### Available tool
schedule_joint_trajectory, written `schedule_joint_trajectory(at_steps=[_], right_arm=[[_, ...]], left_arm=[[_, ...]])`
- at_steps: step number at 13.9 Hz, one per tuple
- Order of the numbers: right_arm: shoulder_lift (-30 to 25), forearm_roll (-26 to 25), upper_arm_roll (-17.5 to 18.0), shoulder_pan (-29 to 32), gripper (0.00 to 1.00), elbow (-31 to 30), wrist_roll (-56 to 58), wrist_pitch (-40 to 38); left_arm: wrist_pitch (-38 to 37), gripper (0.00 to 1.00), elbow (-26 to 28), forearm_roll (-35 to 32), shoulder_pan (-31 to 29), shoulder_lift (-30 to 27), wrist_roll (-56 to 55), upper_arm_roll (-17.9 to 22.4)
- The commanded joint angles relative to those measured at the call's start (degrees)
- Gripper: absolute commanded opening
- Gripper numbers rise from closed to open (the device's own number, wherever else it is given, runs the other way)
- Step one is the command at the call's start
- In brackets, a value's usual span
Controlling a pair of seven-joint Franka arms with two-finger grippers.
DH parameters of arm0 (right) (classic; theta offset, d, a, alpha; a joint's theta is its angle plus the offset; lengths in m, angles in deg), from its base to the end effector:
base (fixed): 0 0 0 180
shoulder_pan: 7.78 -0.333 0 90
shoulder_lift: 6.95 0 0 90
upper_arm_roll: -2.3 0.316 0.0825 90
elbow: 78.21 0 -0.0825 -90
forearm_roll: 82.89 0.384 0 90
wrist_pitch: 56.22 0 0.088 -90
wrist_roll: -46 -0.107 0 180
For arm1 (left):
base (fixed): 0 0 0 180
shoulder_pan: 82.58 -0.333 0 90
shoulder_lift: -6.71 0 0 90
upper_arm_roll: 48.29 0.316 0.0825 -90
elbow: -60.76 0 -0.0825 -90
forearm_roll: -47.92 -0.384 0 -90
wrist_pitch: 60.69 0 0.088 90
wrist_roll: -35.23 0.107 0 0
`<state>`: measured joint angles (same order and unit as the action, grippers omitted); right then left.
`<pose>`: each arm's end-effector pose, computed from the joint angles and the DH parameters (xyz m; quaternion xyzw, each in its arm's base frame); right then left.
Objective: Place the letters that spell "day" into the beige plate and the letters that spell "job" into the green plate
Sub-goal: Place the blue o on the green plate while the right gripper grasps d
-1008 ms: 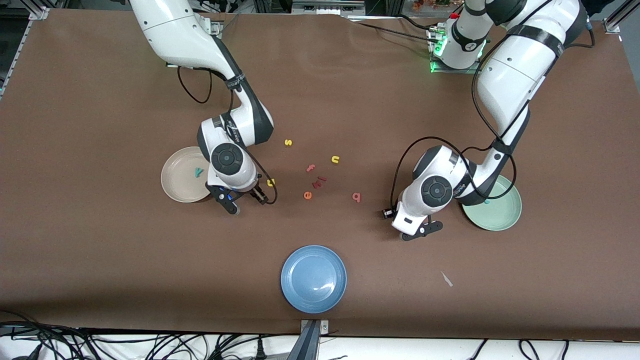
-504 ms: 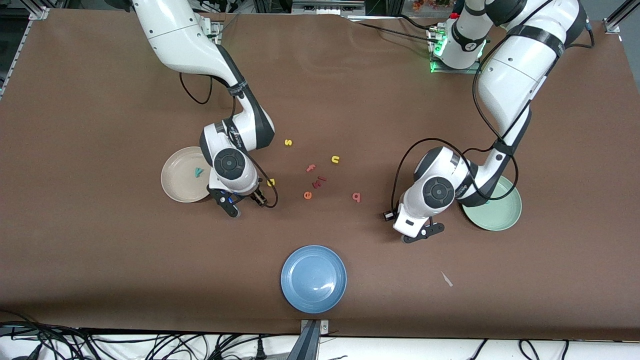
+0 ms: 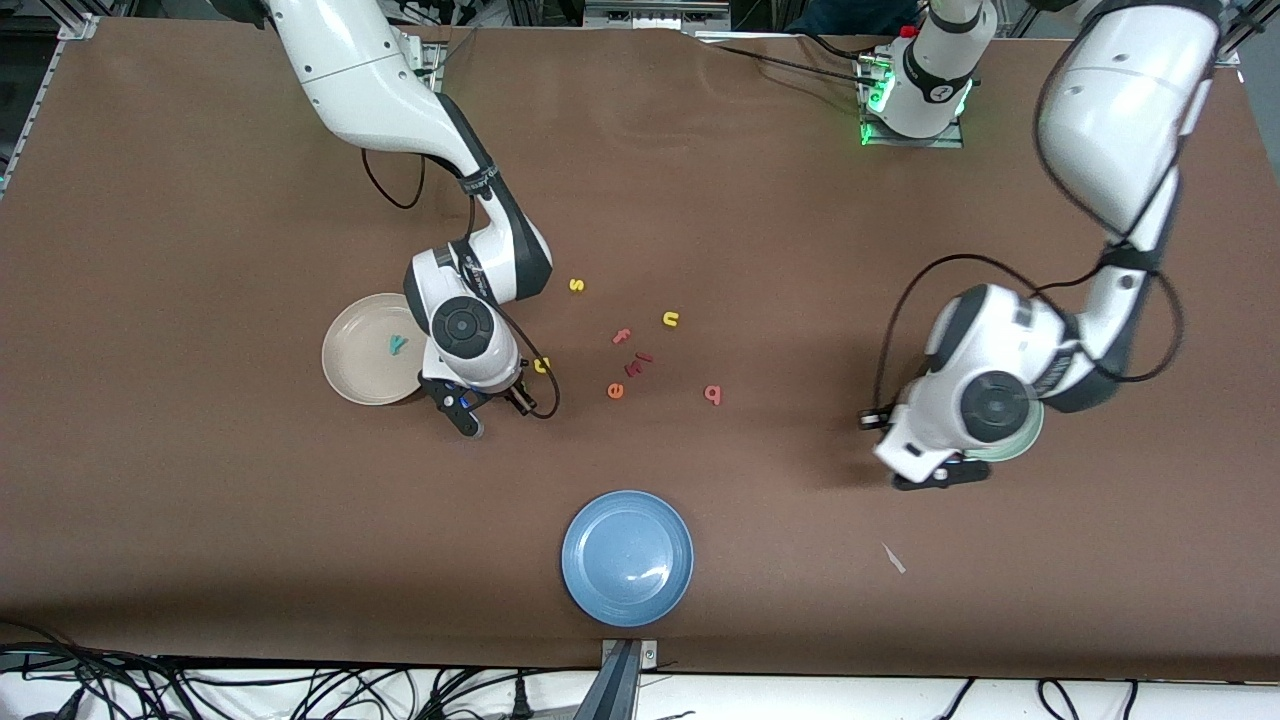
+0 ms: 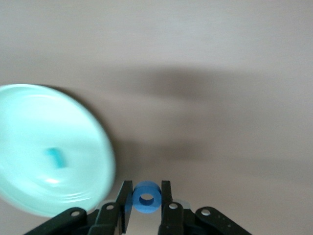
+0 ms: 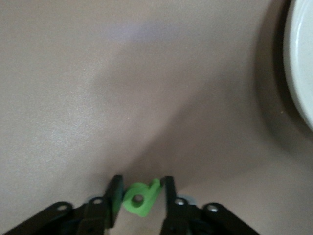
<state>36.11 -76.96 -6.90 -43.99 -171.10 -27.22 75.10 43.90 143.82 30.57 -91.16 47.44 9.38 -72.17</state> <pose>0.6013 0.3231 0.1803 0.9126 -0.4070 -0.0086 0.0381 0.6779 -0.1104 0.2724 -0.9891 -0.0599 0.1256 0.0483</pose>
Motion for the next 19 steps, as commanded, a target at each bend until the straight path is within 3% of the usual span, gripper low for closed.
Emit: schedule_joint_trajectory(at_steps=[1, 3, 6, 7, 8, 9, 10, 13, 17, 19], right_arm=[[1.2, -0.7, 0.1, -0.3, 0.22, 1.2, -1.4, 0.3], [1.1, -0.8, 0.1, -0.3, 0.16, 1.2, -0.7, 0.0], [-0.1, -0.7, -0.1, 0.1, 0.17, 1.3, 0.8, -0.7], [-0.1, -0.7, -0.1, 0.0, 0.45, 1.3, 0.6, -0.9], [0.0, -0.5, 0.0, -0.4, 0.88, 1.0, -1.0, -0.9], [0.2, -0.5, 0.1, -0.9, 0.89, 1.0, -1.9, -0.9], [0.3, -0.6, 0.1, -1.4, 0.89, 0.9, -2.4, -0.9], [-0.1, -0.6, 0.1, -2.3, 0.87, -0.4, -3.4, -0.9], [-0.1, -0.8, 0.2, -2.6, 0.72, -1.1, -3.7, -0.9], [-0.1, -0.9, 0.2, -2.7, 0.65, -1.3, -3.7, -0.8]], left_arm=[[-0.7, 0.14, 4.6, -0.3, -5.5, -1.1, 8.0, -0.5], [-0.3, 0.14, 5.1, -0.7, -7.8, -0.5, 11.4, -0.4], [3.1, 0.19, 6.4, -0.8, -8.3, 1.8, 11.4, -0.4], [4.2, 0.26, 7.9, -0.8, -8.4, 1.9, 11.4, -0.3], [4.3, 0.43, 8.4, -0.8, -8.4, 1.9, 11.4, -0.2], [4.2, 0.78, 8.3, -0.8, -8.4, 1.7, 11.2, -0.3], [3.8, 1.00, 8.0, -0.4, -8.3, 1.3, 10.5, -0.3], [3.2, 1.00, 7.3, 0.0, -7.4, -1.3, 4.7, -2.7], [3.7, 1.00, 6.2, -0.1, -6.5, -1.8, -10.8, -12.0], [4.1, 1.00, 5.0, -0.4, -2.2, -1.2, -16.2, -12.2]])
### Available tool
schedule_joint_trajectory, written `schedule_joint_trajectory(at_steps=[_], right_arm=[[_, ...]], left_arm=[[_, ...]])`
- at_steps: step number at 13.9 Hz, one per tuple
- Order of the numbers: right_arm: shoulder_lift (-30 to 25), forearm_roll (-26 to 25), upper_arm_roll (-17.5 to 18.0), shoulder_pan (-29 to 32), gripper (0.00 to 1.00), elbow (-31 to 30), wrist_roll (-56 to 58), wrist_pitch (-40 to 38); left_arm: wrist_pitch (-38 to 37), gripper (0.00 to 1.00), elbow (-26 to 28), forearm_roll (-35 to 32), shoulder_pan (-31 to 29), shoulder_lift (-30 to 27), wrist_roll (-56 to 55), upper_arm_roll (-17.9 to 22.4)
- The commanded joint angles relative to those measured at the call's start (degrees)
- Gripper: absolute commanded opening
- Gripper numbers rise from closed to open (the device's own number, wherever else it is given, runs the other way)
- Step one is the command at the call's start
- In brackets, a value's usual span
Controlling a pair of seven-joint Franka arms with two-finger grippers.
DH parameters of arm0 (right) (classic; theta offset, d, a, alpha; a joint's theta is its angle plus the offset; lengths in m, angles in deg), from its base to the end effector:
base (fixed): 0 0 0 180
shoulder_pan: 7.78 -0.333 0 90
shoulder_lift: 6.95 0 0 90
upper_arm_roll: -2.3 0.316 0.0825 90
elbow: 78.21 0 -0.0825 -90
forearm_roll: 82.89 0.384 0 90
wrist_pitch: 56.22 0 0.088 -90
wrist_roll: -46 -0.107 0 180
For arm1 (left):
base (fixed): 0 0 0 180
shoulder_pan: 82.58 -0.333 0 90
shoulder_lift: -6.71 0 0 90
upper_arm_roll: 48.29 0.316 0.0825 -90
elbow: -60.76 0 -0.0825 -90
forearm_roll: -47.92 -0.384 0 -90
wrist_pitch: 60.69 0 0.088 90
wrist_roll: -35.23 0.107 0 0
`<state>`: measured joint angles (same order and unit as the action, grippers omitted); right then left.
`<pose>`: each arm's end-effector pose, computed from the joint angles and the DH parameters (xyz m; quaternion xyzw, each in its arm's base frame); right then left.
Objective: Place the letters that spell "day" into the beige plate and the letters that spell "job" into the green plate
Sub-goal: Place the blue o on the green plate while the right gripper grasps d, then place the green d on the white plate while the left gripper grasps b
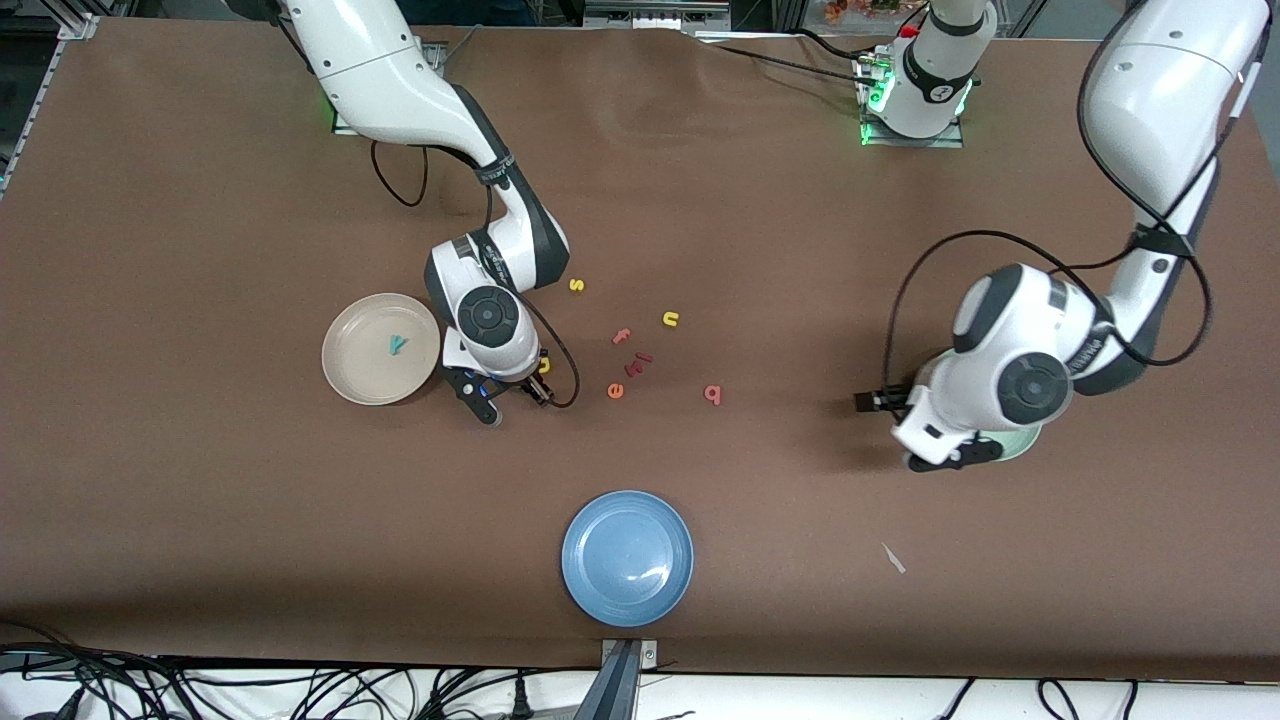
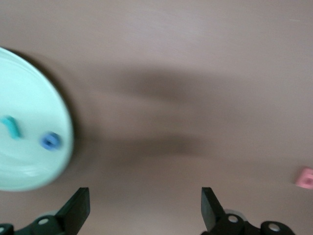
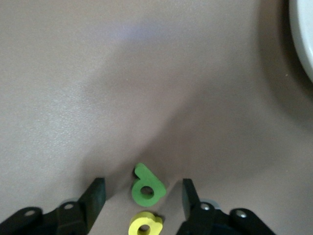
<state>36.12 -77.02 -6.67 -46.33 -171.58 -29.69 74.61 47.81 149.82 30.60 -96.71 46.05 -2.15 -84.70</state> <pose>0.5833 0.3471 0.1759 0.9124 -0.4066 -0.0129 0.0449 0.6492 -0.1756 0.2873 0.9876 0.1020 -0.1189 0.0019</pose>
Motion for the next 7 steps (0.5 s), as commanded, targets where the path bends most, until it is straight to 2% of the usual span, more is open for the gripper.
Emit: schedule_joint_trajectory(at_steps=[1, 3, 4, 5, 7], right_arm=[[-0.1, -0.9, 0.0, -0.4, 0.59, -0.9, -1.2, -0.3], [-0.1, -0.8, 0.0, -0.4, 0.33, -0.9, -1.1, -0.3], [-0.2, -0.9, -0.1, -0.4, 0.26, -0.9, -1.0, -0.4], [-0.2, -0.9, -0.1, -0.4, 0.22, -0.8, -0.9, -0.4], [-1.0, -0.9, -0.3, -0.4, 0.21, -0.8, 0.0, -0.5]], left_arm=[[0.3, 1.00, -2.0, -0.5, 4.8, 0.2, -6.4, 0.4], [0.4, 1.00, -4.2, -0.5, 7.3, 0.5, -9.4, 0.4], [1.4, 1.00, -4.9, -0.5, 9.1, 0.8, -10.8, 0.5], [3.4, 1.00, -5.2, -0.5, 10.3, 1.2, -13.0, 0.6], [8.0, 1.00, -5.2, -0.7, 12.5, 2.7, -17.0, 0.7]])
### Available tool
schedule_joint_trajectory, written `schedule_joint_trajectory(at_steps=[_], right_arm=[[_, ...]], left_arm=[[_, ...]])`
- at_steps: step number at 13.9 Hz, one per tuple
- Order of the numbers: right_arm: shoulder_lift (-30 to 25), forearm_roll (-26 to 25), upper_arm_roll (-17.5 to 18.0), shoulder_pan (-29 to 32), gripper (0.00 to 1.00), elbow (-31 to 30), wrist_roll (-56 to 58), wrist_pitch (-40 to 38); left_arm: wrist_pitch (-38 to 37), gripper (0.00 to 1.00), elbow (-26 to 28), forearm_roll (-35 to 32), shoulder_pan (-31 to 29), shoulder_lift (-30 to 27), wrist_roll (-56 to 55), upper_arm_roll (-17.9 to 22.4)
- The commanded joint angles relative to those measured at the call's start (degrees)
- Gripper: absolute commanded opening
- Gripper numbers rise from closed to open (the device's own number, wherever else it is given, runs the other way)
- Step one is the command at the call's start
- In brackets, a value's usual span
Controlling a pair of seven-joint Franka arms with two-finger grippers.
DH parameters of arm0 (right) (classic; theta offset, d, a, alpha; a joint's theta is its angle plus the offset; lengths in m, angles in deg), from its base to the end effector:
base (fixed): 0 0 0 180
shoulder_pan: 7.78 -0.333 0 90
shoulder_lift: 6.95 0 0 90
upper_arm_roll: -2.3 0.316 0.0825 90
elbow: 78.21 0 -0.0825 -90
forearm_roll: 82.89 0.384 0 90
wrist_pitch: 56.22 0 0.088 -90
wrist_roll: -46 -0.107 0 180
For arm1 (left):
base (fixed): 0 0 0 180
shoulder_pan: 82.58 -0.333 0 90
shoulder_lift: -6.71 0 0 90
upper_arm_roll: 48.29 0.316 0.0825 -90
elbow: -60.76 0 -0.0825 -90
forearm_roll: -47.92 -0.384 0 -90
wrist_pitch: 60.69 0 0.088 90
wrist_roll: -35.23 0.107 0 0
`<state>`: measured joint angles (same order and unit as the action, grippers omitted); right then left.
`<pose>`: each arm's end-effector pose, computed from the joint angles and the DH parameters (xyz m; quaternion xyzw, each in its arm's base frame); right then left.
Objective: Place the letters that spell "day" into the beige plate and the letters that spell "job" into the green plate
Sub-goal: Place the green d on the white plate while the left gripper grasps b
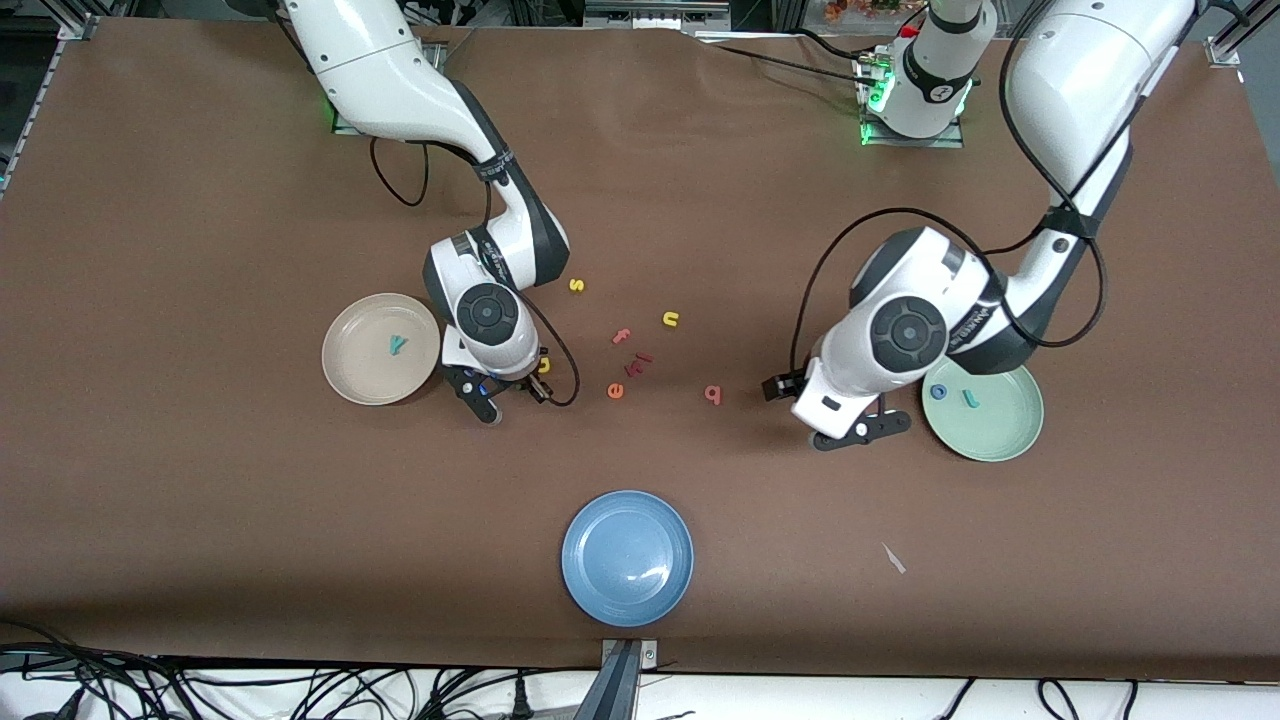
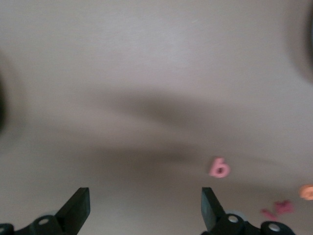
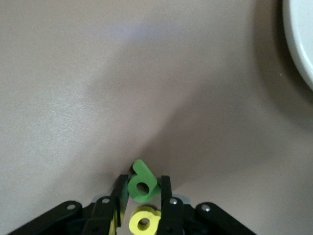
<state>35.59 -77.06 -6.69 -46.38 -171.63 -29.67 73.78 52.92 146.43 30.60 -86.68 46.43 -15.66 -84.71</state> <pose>0.5826 0.3473 0.1806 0.9125 -0.4060 -0.0152 0.0471 0.6348 -0.2887 0.3140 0.9870 0.1450 -0.0648 0.0237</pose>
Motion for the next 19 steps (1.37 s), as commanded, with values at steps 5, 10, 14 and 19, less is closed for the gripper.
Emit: schedule_joint_trajectory(at_steps=[5, 10, 14, 19], right_arm=[[-5.4, -0.8, -5.4, -0.2, 0.21, -0.4, 10.9, -9.9], [-7.4, -0.8, -12.0, -0.2, 0.20, -2.5, 25.2, -18.1], [-7.2, -0.9, -12.6, -0.2, 0.20, -8.0, 26.5, -15.2], [-7.1, -0.9, -14.6, 0.3, 0.96, -9.3, 29.3, -15.4]], left_arm=[[8.8, 0.98, -2.0, -0.6, 14.7, 5.9, -9.4, 11.4], [12.2, 0.87, -2.6, -0.3, 20.0, 9.0, -12.5, 15.6], [14.1, 0.87, -3.8, -0.5, 20.6, 11.3, -13.4, 15.8], [14.2, 0.70, -3.9, 0.0, 21.0, 11.9, -14.8, 15.7]])
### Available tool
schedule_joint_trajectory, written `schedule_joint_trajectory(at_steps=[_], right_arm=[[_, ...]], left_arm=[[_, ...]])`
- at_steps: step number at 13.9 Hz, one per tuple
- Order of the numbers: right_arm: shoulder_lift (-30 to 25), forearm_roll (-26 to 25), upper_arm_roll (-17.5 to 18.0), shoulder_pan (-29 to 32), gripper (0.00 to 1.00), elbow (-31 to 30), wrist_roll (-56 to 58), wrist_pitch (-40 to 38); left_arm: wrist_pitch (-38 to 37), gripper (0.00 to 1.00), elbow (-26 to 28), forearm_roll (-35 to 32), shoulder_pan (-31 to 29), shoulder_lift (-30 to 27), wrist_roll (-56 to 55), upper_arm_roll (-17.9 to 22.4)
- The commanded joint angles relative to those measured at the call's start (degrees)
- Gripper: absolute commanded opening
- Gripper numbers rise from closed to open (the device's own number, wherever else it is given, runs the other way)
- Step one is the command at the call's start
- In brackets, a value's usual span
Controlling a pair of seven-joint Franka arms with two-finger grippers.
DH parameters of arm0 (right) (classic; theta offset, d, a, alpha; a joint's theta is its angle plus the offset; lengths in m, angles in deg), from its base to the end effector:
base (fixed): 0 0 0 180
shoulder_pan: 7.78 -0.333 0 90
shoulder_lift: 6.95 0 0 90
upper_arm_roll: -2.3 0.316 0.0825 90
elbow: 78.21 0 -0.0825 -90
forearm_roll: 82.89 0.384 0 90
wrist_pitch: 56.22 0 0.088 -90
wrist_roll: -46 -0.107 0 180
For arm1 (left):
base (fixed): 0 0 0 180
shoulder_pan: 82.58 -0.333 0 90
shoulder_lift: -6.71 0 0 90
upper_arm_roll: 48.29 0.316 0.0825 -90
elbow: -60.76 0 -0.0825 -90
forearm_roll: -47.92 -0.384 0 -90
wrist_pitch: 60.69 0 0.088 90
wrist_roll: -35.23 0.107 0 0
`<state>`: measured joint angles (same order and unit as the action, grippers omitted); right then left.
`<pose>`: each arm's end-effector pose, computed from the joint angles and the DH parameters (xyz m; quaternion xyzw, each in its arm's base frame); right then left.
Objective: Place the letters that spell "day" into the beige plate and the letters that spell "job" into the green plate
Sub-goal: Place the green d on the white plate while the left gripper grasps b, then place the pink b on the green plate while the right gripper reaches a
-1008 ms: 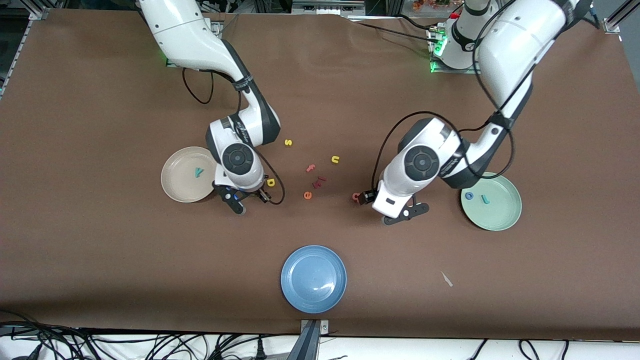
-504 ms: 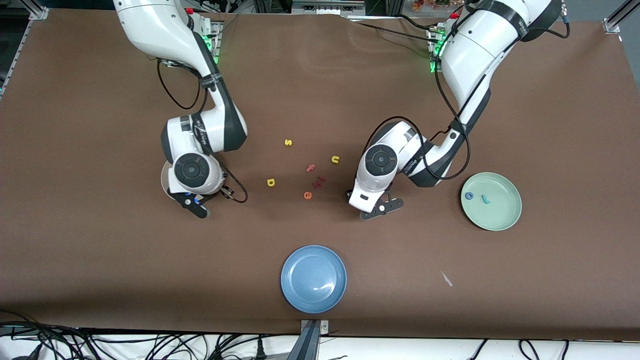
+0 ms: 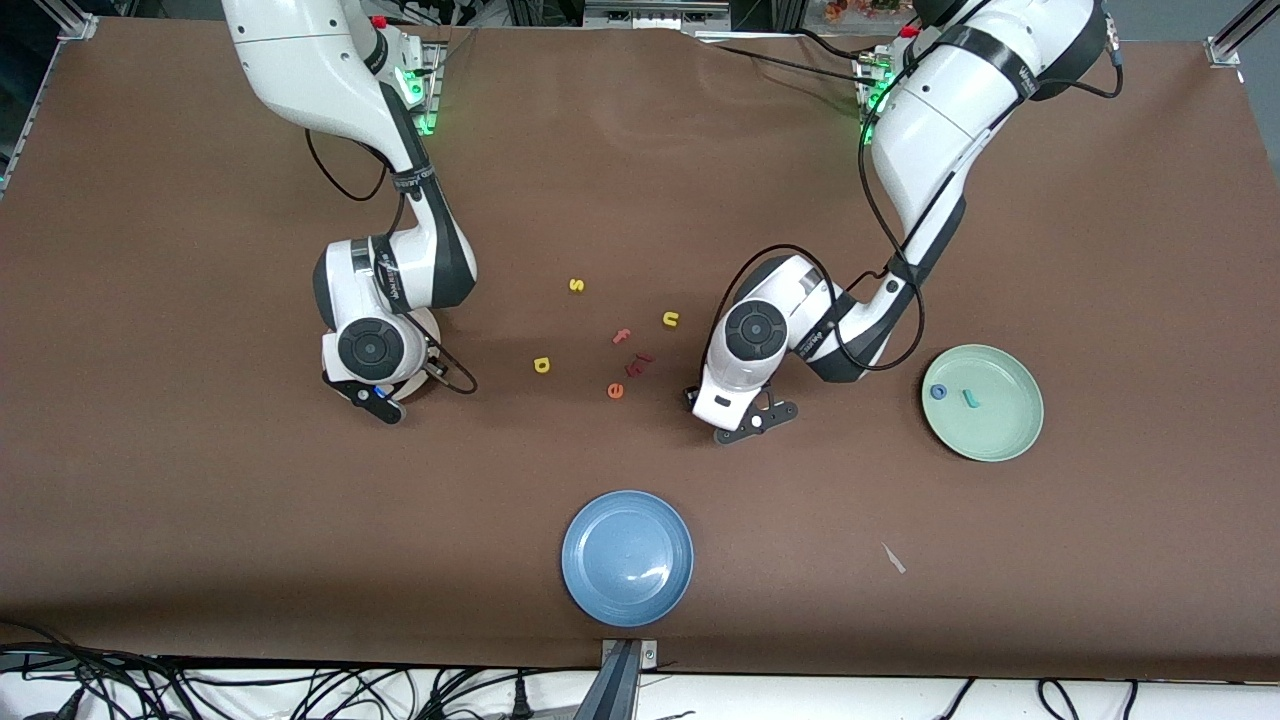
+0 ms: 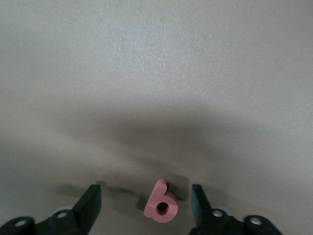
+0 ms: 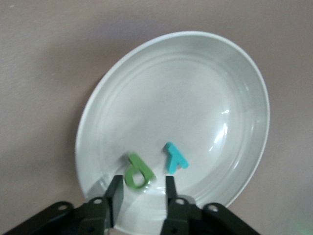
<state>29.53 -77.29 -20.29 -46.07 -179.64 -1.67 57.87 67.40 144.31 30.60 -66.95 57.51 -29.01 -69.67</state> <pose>0.5879 0.1851 0.2004 0.9384 -0.2837 -0.1118 0.1624 0.6011 -0.3838 0.1734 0.9792 0.1998 -0.0351 0.0022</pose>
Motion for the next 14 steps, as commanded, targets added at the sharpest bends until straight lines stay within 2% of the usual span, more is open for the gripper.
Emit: schedule_joint_trajectory(at_steps=[1, 2, 4, 8, 10, 12, 13, 14], right_arm=[[-1.3, -0.7, -1.1, 0.0, 0.99, -1.2, 1.3, 0.4], [-1.5, -0.7, -1.1, 0.0, 0.99, -0.7, 1.4, 0.4], [-2.5, -0.6, -1.6, 0.0, 0.99, 0.5, 3.3, 0.4], [-3.7, 0.5, -7.2, 0.1, 0.99, 3.3, 16.1, -0.3], [-4.8, 1.5, -7.5, 0.1, 0.99, 3.5, 18.9, -0.6], [-5.3, 10.8, -6.2, -1.3, 0.99, 5.8, 16.6, -1.1], [-4.9, 14.2, -6.2, -2.0, 0.99, 6.7, 15.4, -0.8], [-4.3, 15.6, -5.9, -3.2, 0.99, 7.0, 13.9, -0.3]], left_arm=[[-0.3, 0.70, -1.7, 0.1, 1.2, 0.9, -1.5, 0.6], [-0.3, 0.70, -1.7, 0.0, 1.7, 0.9, -1.5, 0.6], [-0.3, 0.60, -1.7, -0.1, 1.7, 1.5, -1.4, 0.6], [-0.3, 0.27, -1.8, -0.1, 1.7, 1.5, -1.1, 0.6], [-0.5, 0.23, -1.8, -0.5, 1.5, 1.2, -1.1, 0.6], [-0.9, 0.21, -1.8, -0.9, 0.9, 0.4, -0.6, 0.6], [-1.2, 0.21, -1.8, -1.0, 0.5, -0.6, -0.4, 0.6], [-1.8, 0.21, -1.7, -1.0, -0.3, -1.7, -0.4, 0.6]])
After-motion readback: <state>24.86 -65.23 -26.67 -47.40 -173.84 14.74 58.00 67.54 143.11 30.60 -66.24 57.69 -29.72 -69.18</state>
